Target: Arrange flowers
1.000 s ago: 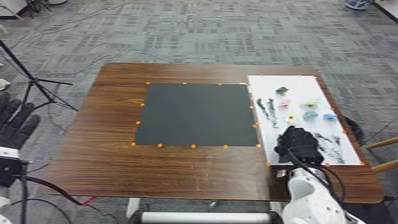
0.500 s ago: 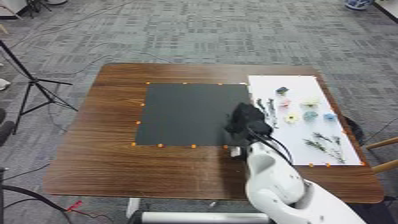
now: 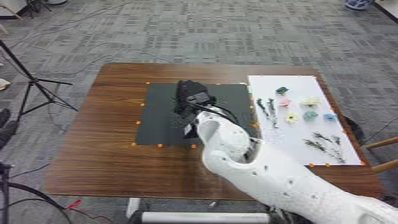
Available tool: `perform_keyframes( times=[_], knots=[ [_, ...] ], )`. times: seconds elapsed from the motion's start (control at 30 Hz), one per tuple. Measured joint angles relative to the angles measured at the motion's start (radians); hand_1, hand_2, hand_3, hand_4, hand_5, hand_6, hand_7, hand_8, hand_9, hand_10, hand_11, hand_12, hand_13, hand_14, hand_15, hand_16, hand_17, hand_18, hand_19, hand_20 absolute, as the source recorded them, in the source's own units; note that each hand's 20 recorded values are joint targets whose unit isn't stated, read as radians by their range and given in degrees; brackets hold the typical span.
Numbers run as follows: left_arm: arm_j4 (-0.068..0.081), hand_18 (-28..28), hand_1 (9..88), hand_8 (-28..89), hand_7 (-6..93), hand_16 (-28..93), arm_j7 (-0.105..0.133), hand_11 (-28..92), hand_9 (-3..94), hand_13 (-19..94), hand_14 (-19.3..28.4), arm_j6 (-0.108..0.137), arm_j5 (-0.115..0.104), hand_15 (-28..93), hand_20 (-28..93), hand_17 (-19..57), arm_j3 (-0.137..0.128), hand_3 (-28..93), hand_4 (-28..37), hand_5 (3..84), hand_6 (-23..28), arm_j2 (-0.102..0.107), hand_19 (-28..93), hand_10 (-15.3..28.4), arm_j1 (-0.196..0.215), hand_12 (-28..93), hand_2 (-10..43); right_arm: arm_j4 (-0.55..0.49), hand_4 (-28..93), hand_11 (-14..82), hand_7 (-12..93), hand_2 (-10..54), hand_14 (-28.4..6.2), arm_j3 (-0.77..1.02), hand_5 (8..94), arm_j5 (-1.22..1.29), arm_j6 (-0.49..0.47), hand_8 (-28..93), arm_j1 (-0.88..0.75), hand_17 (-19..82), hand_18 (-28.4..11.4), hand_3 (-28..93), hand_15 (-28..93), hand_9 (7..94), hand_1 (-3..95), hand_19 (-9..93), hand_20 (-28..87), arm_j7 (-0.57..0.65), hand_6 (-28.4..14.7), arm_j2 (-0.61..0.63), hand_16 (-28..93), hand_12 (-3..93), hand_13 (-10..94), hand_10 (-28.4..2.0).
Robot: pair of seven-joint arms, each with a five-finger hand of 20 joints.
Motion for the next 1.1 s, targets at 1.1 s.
perform_keyframes(
  times=[1.1],
  knots=[
    [0.02,11.5,27.0,-7,8.4,-2,-0.031,15,32.5,25,13.2,0.015,0.012,27,12,-0.7,0.13,71,-28.0,39.3,9.1,0.064,22,13.3,-0.094,12,16.9,0.165,41,23.0,40,-9.5,-13.9,-0.01,77.7,-0.165,-0.048,17,-0.153,38,-28.4,-28,65,88.6,88.8,86,43,0.083,0.0,-0.219,44,54.8,70,-8.5]
  ],
)
